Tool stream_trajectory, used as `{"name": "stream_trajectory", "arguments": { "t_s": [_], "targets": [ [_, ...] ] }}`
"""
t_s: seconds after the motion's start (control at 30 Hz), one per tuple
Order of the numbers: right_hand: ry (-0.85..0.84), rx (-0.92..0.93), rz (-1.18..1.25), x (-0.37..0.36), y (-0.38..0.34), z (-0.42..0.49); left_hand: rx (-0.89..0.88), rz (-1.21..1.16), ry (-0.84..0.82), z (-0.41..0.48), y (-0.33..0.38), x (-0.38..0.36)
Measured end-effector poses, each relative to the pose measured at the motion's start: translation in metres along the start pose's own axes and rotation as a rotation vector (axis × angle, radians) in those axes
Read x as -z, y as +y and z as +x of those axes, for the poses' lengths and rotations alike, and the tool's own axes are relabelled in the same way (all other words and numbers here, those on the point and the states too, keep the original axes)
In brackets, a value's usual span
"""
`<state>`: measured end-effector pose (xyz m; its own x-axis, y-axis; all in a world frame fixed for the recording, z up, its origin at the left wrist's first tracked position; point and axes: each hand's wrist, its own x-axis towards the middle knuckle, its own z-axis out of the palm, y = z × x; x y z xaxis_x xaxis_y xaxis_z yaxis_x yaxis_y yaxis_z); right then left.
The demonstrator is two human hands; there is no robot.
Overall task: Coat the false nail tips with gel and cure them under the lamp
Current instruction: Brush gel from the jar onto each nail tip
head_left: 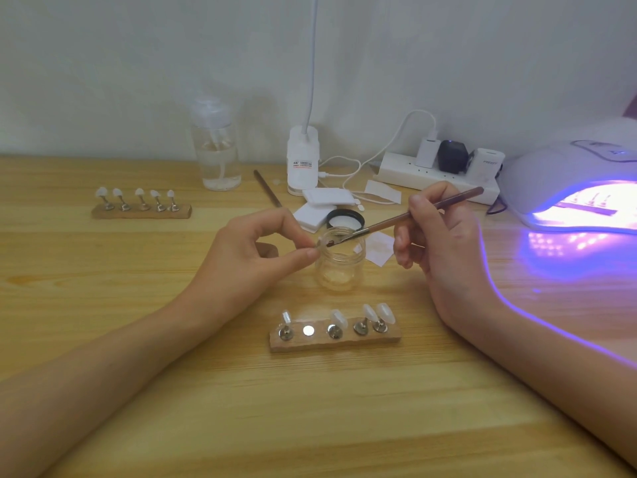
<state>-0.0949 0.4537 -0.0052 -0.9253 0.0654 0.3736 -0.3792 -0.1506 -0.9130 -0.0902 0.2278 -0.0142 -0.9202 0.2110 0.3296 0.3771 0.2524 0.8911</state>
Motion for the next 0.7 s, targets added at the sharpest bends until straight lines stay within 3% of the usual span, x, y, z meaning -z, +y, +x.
{"name": "stream_trajectory", "arguments": {
  "t_s": [0.2, 0.37, 0.5, 0.7],
  "targets": [
    [-0.06, 0.003, 0.076, -0.0015, 0.0, 0.0006, 0.027, -0.007, 0.004, -0.0011, 0.0019, -0.0009],
    [0.006, -0.017, 0.048, 0.0017, 0.0007, 0.0015, 0.043, 0.003, 0.005, -0.0006, 0.003, -0.0016],
    [-0.065, -0.014, 0.113, -0.0005, 0.0009, 0.0018, 0.057, 0.005, 0.013, -0.0004, 0.004, -0.0022],
    [0.007, -0.018, 0.045, 0.0027, 0.0015, 0.0021, 0.074, 0.011, 0.019, -0.0012, 0.0046, -0.0025]
  ]
}}
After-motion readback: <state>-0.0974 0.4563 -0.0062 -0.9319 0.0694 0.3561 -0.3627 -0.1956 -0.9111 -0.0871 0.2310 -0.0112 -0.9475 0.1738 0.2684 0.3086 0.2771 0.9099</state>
